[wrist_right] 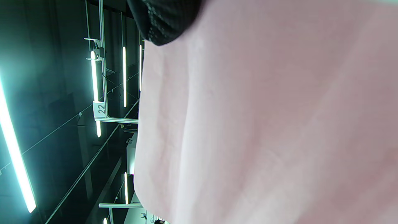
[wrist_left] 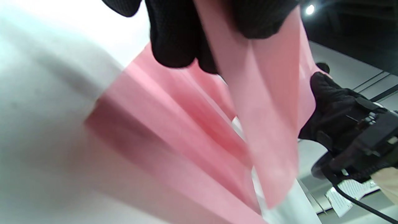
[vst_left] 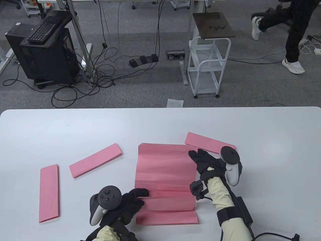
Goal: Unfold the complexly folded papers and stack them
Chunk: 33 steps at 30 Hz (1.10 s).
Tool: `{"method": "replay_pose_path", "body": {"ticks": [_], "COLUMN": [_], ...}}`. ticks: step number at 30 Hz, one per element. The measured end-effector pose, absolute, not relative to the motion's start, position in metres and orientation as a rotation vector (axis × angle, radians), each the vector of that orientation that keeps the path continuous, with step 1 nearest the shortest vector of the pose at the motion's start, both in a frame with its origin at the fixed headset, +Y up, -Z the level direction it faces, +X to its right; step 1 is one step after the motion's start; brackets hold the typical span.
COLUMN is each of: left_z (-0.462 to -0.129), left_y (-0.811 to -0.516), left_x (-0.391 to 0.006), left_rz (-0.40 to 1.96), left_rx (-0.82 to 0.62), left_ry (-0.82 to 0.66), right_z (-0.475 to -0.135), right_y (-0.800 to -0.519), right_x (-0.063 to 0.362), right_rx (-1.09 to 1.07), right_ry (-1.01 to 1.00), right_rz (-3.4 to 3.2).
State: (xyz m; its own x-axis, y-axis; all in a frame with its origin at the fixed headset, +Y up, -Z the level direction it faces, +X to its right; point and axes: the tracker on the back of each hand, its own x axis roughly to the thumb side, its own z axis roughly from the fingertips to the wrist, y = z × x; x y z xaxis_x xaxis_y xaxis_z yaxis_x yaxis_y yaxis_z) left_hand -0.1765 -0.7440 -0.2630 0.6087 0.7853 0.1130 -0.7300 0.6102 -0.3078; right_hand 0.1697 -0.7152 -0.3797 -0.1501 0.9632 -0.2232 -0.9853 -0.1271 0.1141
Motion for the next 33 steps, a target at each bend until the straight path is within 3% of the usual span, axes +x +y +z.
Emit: {"method": "replay_pose_path", "body": {"ticks": [4,7,20,30,33], "left_z": [-0.264,-0.267,-0.272,-0.269,-0.27], "left_y": [-0.743,-0.747,-0.776,-0.794,-0.806], "left_x": [-0.173,-0.172,-0.169,-0.144,-0.145], "left_rz": [0.798,0.772,0.784,0.419,0.306], "left_rx": [-0.255,-0.347,-0.609,-0.646,-0.742], "left_ry": [-0.32,-0.389,-0.389,-0.376,-0.324], "right_z": [-0.383,-0.385,-0.386,-0.386,-0.384], "right_y": [-0.718,-0.722,-0.741,-0.752,-0.754], "right_x": [0.168,0.164,0.154,0.157,0.156], "right_rx": [-0.126,-0.135,-0.145,-0.183,-0.139], "right_ry": [0.273,0.277,0.286,0.325,0.366], "right_rz": [1.725,1.753,1.795,1.774,1.761]}}
